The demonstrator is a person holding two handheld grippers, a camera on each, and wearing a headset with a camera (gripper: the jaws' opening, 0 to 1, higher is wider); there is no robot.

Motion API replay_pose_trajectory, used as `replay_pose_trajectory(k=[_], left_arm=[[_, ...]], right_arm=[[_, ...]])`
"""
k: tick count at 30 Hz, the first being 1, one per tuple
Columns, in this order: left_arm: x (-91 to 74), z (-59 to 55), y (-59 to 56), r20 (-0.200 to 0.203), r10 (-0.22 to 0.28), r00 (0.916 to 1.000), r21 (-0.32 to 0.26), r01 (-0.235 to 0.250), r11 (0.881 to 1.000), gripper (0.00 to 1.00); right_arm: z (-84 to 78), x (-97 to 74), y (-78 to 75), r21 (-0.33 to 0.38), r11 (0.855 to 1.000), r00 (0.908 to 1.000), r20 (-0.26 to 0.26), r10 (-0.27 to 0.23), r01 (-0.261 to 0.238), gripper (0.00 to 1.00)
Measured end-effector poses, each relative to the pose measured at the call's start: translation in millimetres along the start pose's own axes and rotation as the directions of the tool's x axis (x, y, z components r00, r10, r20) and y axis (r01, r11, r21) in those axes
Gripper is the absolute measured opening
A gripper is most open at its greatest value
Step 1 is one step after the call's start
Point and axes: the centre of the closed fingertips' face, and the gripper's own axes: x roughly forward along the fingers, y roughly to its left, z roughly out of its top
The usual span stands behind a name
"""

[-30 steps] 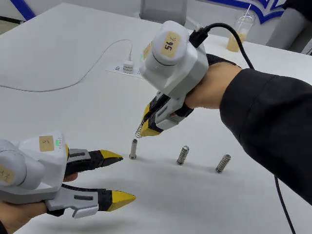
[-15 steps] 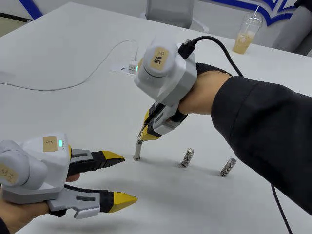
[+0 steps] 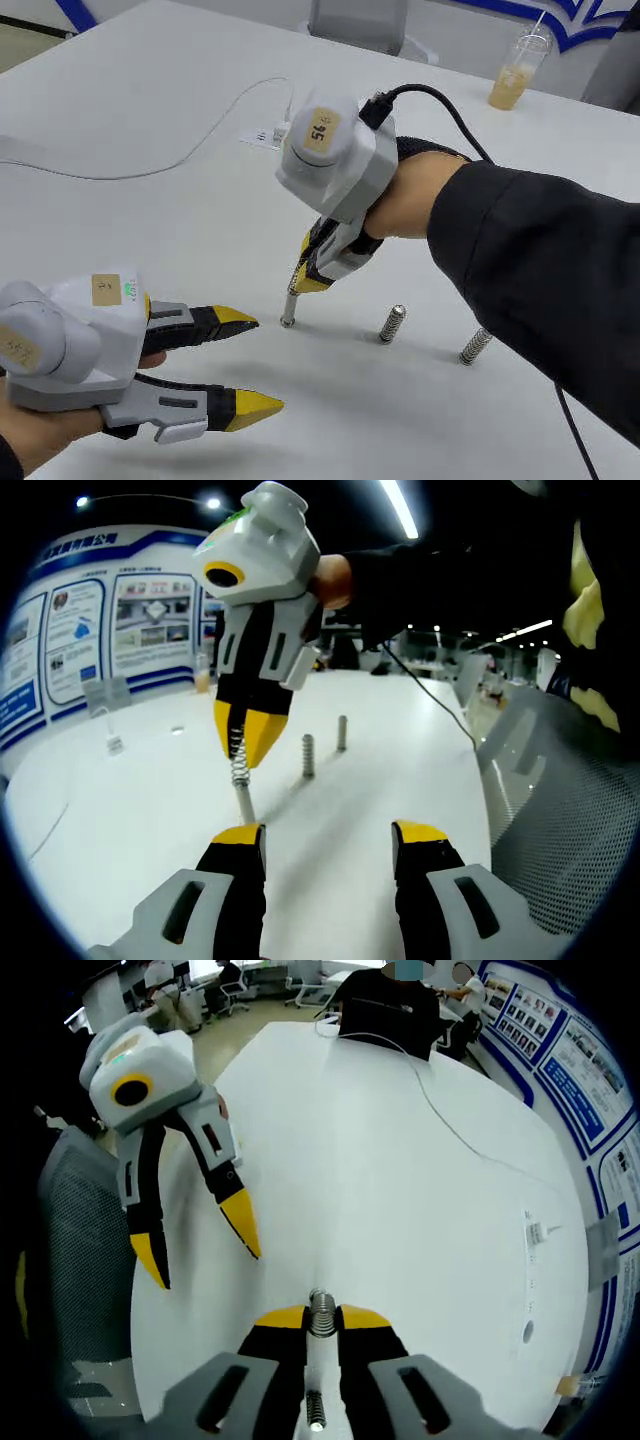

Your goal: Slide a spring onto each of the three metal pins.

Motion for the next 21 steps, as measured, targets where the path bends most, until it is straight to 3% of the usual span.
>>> replay_pose_trajectory(k=[21], left_arm=[[1.6,-4.7,1.6,0.0,0.001,1.0,-0.016,-0.001,1.0,0.51]], right_arm=[[-12.5,30.4,-4.3,0.022,0.999,0.9967,-0.067,0.047,-0.045,0.12]])
